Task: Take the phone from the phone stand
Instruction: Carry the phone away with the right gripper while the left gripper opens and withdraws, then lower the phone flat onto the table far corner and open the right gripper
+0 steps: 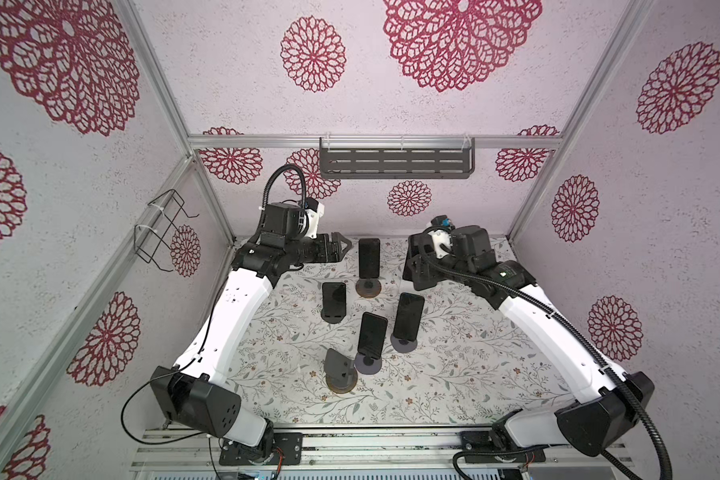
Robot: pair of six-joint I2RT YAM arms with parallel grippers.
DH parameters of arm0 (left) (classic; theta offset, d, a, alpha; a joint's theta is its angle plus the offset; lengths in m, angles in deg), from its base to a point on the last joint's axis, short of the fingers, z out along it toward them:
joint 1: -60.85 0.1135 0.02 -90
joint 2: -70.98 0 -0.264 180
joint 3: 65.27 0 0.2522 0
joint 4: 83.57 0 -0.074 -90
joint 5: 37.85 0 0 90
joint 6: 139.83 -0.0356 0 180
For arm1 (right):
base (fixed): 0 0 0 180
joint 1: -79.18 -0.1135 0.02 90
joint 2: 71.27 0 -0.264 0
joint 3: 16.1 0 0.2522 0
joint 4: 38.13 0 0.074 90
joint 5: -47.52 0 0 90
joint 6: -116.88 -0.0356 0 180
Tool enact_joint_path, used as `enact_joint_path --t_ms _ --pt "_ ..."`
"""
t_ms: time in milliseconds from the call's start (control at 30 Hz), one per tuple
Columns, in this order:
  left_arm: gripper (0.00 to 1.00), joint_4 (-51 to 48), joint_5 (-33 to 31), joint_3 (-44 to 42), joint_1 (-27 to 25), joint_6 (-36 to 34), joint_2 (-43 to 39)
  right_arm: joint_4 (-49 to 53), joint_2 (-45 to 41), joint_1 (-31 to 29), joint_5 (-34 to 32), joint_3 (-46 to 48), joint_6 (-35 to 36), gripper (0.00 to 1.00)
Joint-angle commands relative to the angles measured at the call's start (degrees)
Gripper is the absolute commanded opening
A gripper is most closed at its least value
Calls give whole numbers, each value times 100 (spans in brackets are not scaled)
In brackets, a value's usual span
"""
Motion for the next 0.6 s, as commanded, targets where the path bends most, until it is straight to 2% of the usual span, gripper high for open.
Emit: enact_joint_path --t_ms 0,133,267,367,567 --pt "86 -233 -451 23 -57 -494 -74 680 -227 786 -366 -286 3 0" --pt "86 267 -602 -527 -95 -517 -244 996 7 1609 -384 -249 148 0" --pt "86 590 -610 -901 -189 -560 -288 1219 602 2154 -182 -434 396 0" --pt "87 529 -599 -953 -261 -671 -221 1393 1188 2401 -197 -672 562 0" --pt "88 667 -475 -1262 -299 -666 -292 1383 2307 2475 -92 -1124 709 0"
